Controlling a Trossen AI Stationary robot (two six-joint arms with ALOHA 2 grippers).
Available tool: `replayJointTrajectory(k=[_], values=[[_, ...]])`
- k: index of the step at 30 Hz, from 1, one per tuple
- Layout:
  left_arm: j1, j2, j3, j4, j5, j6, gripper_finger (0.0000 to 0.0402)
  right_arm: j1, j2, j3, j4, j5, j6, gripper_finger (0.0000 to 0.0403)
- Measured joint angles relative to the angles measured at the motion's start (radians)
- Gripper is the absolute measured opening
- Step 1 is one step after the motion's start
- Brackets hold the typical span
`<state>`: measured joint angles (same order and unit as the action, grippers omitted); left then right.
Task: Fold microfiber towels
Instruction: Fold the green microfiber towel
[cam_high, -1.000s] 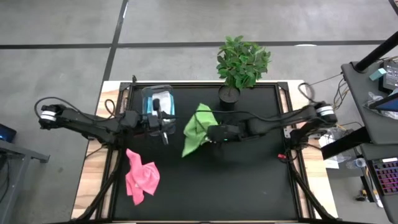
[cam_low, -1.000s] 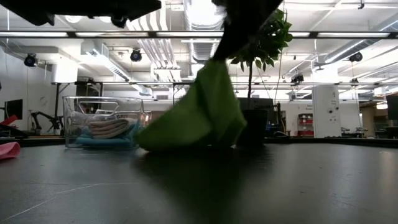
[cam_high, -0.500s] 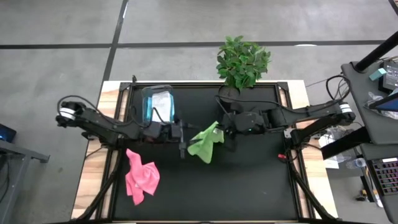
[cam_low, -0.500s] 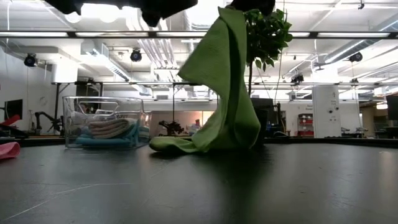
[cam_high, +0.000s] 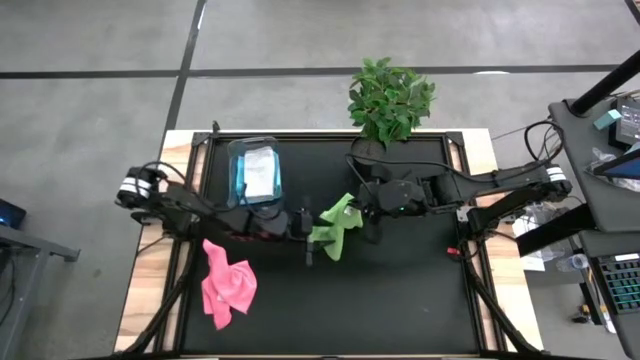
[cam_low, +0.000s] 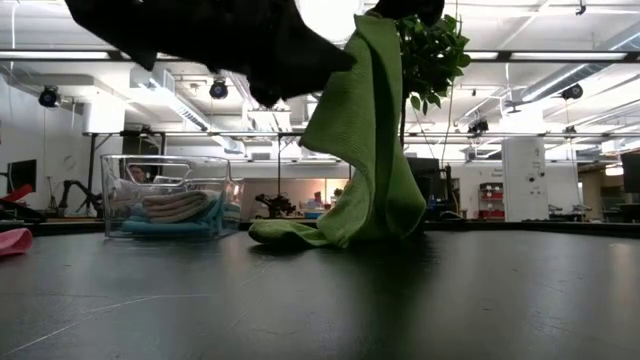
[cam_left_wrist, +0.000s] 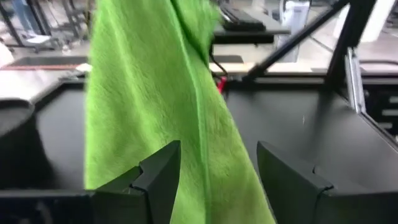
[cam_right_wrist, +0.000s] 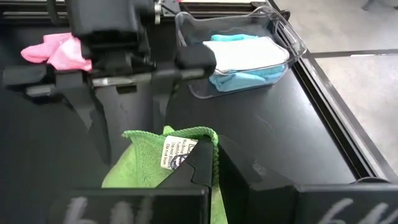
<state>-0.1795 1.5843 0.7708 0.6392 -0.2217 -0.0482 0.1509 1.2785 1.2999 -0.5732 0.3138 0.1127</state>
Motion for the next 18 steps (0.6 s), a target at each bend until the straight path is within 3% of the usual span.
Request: replayJointTrajectory(k=[5,8,11,15,18], values=[[0.001,0.028,0.000,0.000,0.157,0.021,0.0193,0.000,0.000,0.000,0.000,0.000,0.000,0.0009],[-0.001,0.016,-0.001,-0.034,0.217,0.034,0.0169,0.000,0.000,0.000,-0.005,0.000,0.000,0.0009],[0.000,-0.002,-0.003,-0.119,0.222,0.034,0.0119,0.000,0.000,0.000,-0.016,0.000,0.002,0.0009],[0.001,0.002,-0.004,-0.157,0.221,0.077,0.0023,0.000,0.000,0.000,-0.017,0.000,0.004,0.0009],[0.001,0.000,-0.002,-0.159,0.218,0.108,0.0006,0.000,0.000,0.000,-0.018,-0.001,0.003,0.0009]])
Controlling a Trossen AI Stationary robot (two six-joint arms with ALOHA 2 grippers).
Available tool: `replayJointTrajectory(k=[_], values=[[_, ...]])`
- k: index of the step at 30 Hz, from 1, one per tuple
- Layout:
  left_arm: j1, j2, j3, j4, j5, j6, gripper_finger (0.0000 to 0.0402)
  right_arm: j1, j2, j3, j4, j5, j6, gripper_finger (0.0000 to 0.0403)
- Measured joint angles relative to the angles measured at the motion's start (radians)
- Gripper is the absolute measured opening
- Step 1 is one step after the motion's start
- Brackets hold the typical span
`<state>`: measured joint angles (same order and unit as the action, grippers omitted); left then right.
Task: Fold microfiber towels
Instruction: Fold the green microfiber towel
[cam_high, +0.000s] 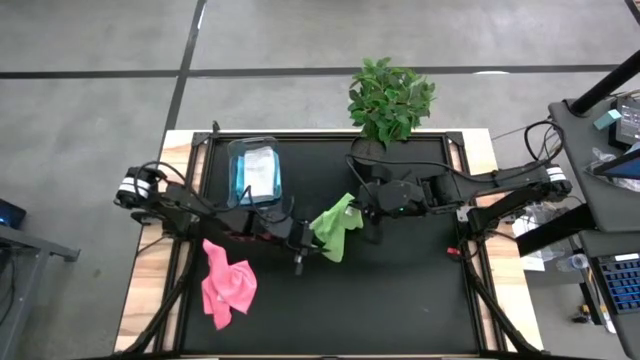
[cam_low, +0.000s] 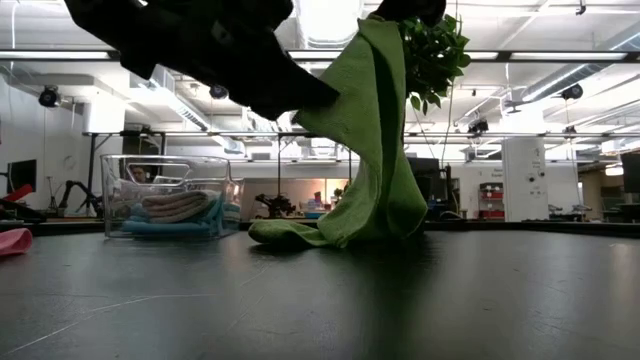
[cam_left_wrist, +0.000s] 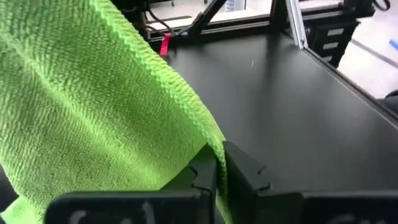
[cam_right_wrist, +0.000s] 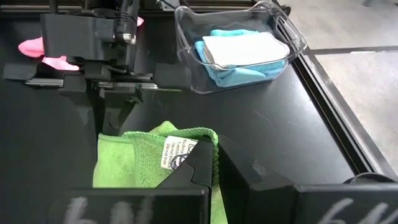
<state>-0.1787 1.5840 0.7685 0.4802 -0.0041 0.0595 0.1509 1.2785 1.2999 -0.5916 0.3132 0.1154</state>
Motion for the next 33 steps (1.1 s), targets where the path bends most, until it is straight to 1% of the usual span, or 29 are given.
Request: replayJointTrajectory(k=[4,6,8,13,17,20,24,28,30,33], values=[[0.000,-0.062,0.000,-0.048,-0.002,0.004,0.0001,0.005,-0.005,0.000,-0.017,-0.001,0.006,0.0009],[0.000,-0.107,0.013,-0.102,-0.003,0.002,0.0000,0.013,-0.013,0.000,-0.028,-0.006,0.007,0.0009],[0.000,-0.168,0.034,-0.194,-0.003,0.001,0.0000,0.025,-0.021,0.008,-0.056,-0.016,0.012,0.0009],[-0.012,-0.315,0.130,-0.384,-0.004,-0.001,0.0000,0.054,-0.031,0.080,-0.155,-0.107,0.043,0.0009],[-0.018,-0.384,0.209,-0.494,-0.004,-0.001,0.0000,0.077,-0.032,0.160,-0.253,-0.217,0.037,0.0009],[-0.020,-0.407,0.266,-0.538,-0.003,-0.027,0.0000,0.093,-0.032,0.223,-0.323,-0.295,0.031,0.0009],[-0.022,-0.412,0.316,-0.581,0.011,-0.118,0.0000,0.116,-0.034,0.278,-0.386,-0.347,0.013,0.0009],[-0.022,-0.399,0.311,-0.639,0.030,-0.208,0.0000,0.130,-0.035,0.267,-0.408,-0.354,-0.008,0.0009],[-0.023,-0.384,0.302,-0.668,0.030,-0.235,0.0000,0.132,-0.031,0.237,-0.410,-0.350,-0.013,0.0009],[-0.023,-0.360,0.289,-0.680,0.025,-0.267,0.0000,0.132,-0.018,0.177,-0.406,-0.316,-0.027,0.0009]])
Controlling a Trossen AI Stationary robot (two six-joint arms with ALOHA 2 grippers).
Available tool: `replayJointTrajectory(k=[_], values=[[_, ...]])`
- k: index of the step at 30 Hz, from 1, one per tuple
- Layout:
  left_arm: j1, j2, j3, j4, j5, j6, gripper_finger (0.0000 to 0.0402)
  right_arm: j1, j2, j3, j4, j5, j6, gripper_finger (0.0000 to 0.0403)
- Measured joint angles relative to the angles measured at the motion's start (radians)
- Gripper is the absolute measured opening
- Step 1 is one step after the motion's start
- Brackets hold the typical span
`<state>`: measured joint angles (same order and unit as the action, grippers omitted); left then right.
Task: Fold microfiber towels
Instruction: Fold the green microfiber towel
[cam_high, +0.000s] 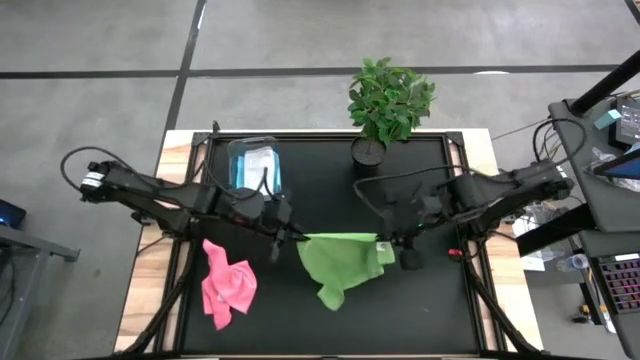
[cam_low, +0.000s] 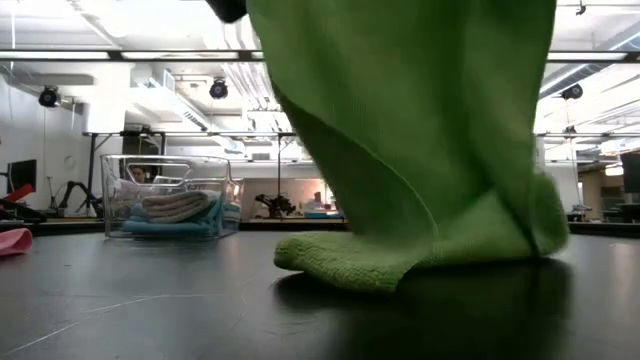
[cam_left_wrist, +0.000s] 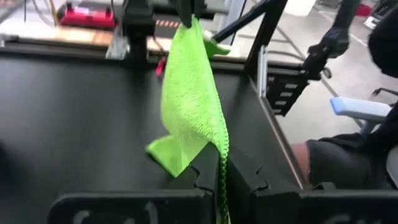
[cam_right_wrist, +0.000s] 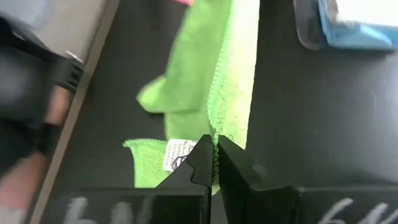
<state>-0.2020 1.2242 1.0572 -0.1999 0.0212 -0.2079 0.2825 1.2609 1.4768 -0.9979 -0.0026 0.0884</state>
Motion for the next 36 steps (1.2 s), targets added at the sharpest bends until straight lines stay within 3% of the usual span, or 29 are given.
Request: replayJointTrajectory(k=[6,14,17,22,31,36], values=[[0.001,0.034,-0.042,-0.002,-0.023,-0.044,0.0000,-0.001,0.011,-0.173,0.098,0.088,0.026,0.0009],[0.001,0.114,-0.054,-0.007,-0.023,-0.074,0.0000,-0.009,0.011,-0.446,0.438,0.161,0.093,0.0019],[0.003,0.143,-0.054,-0.010,-0.023,-0.073,0.0000,-0.033,0.011,-0.523,0.521,0.172,0.132,0.0044],[0.006,0.166,-0.054,-0.010,-0.036,-0.076,0.0000,-0.064,0.011,-0.571,0.486,0.289,0.188,0.0102],[0.005,0.169,-0.054,-0.010,-0.076,-0.075,0.0000,-0.062,0.008,-0.595,0.494,0.291,0.208,0.0187],[-0.001,0.169,-0.060,-0.025,-0.009,-0.059,0.0000,-0.064,0.008,-0.705,0.694,0.291,0.203,0.0211]])
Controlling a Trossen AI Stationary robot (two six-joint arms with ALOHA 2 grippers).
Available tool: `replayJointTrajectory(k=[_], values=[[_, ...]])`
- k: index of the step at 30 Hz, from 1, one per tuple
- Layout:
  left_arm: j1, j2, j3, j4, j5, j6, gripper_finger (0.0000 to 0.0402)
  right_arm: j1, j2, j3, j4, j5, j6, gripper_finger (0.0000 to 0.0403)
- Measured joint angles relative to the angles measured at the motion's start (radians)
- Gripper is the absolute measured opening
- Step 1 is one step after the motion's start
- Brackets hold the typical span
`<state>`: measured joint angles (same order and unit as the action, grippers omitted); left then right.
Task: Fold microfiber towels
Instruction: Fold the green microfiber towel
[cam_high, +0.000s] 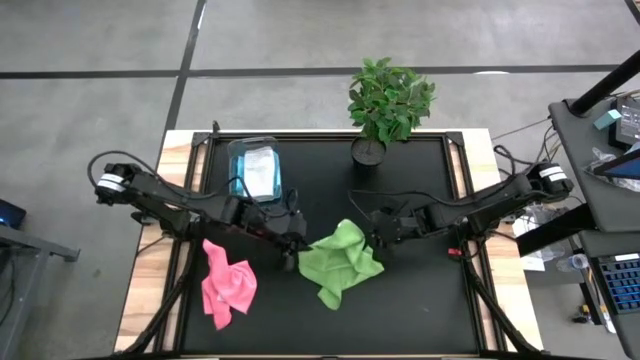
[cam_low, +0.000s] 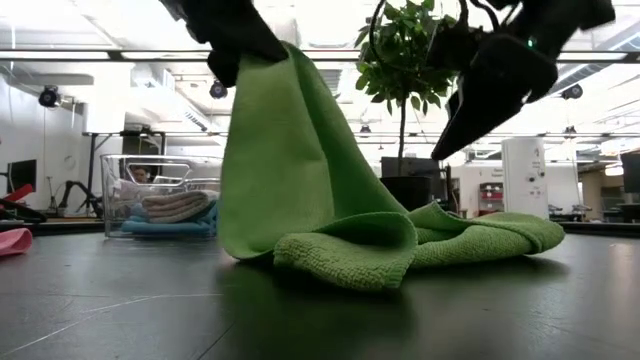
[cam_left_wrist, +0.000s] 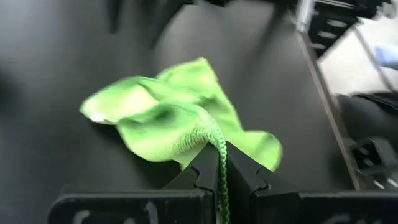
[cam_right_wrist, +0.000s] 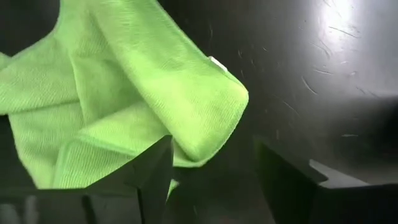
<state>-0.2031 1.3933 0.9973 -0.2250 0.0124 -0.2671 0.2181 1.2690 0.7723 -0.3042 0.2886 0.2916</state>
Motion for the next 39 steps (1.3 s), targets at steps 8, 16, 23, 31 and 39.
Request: replayJointTrajectory(k=[8,16,23,31,39], values=[[-0.048,0.000,-0.104,0.043,0.067,-0.016,0.0000,-0.057,0.033,-0.147,0.360,-0.010,-0.016,0.0227],[-0.058,-0.001,-0.193,0.151,0.070,-0.014,0.0000,-0.150,0.206,-0.097,0.503,-0.077,-0.127,0.0228],[-0.058,-0.001,-0.229,0.169,0.070,-0.014,0.0000,-0.222,0.349,-0.042,0.501,-0.146,-0.129,0.0228],[-0.058,-0.001,-0.239,0.165,0.068,-0.014,0.0000,-0.245,0.396,-0.039,0.519,-0.260,-0.110,0.0207],[-0.057,-0.001,-0.242,0.193,0.062,-0.014,0.0000,-0.245,0.405,-0.039,0.536,-0.332,-0.129,0.0084]])
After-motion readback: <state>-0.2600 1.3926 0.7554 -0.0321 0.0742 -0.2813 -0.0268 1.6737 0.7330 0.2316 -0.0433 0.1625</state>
